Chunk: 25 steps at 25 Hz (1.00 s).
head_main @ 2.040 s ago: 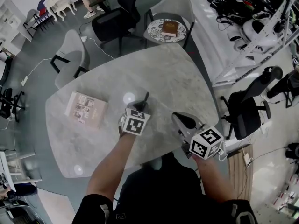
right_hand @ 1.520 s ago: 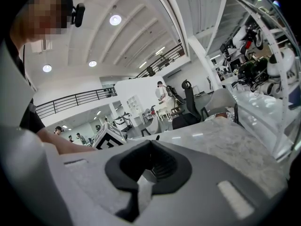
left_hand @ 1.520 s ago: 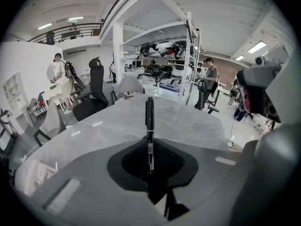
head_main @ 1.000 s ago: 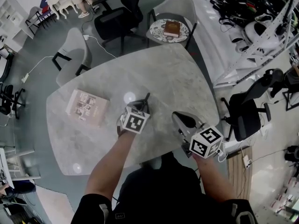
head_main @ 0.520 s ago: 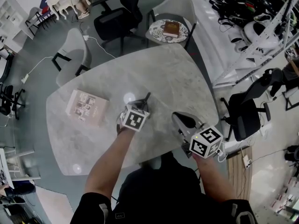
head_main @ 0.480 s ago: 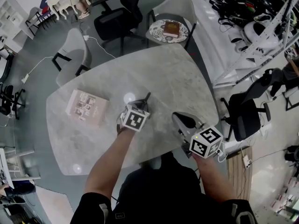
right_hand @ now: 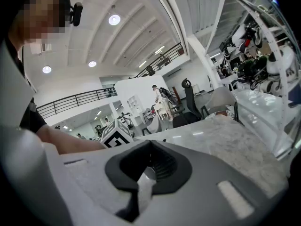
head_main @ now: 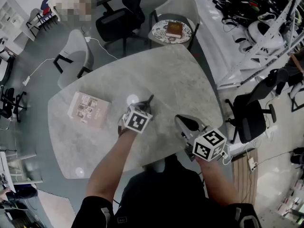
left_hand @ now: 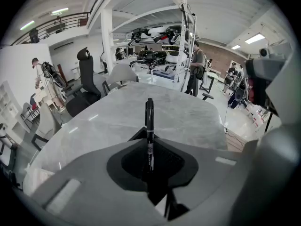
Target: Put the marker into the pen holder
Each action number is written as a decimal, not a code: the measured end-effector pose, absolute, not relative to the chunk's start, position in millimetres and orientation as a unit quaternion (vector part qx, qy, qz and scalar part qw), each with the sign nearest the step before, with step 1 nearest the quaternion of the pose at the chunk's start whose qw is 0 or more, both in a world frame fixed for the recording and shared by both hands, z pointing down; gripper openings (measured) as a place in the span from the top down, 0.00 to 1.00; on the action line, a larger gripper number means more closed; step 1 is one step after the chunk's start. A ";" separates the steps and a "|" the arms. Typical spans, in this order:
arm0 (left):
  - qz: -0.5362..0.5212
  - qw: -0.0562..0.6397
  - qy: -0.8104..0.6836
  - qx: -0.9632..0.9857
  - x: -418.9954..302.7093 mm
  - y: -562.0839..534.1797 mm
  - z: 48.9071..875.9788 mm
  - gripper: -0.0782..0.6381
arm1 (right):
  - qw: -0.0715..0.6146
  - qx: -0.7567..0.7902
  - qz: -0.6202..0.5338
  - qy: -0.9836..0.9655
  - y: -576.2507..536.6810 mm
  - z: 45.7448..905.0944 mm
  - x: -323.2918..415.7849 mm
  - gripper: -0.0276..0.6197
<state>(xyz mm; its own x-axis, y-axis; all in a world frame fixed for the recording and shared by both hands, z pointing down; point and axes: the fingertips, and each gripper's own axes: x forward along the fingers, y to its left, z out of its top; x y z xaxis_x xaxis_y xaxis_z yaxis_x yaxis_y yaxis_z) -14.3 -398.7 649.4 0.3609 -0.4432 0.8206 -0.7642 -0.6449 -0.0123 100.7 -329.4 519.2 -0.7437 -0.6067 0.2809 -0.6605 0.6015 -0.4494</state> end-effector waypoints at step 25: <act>0.453 0.200 -0.365 0.789 -24.3 -398.9 662.7 0.81 | 0.050 0.351 0.278 -0.893 -330.9 526.2 99.7 0.95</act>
<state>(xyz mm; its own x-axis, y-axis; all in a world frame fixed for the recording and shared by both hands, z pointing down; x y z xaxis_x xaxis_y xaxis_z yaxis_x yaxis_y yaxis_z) -24.3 -398.9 662.7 0.3238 -0.3945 0.8600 -0.7563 -0.6540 -0.0152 99.7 -330.9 526.2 -0.7485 -0.5988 0.2848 -0.6547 0.5994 -0.4605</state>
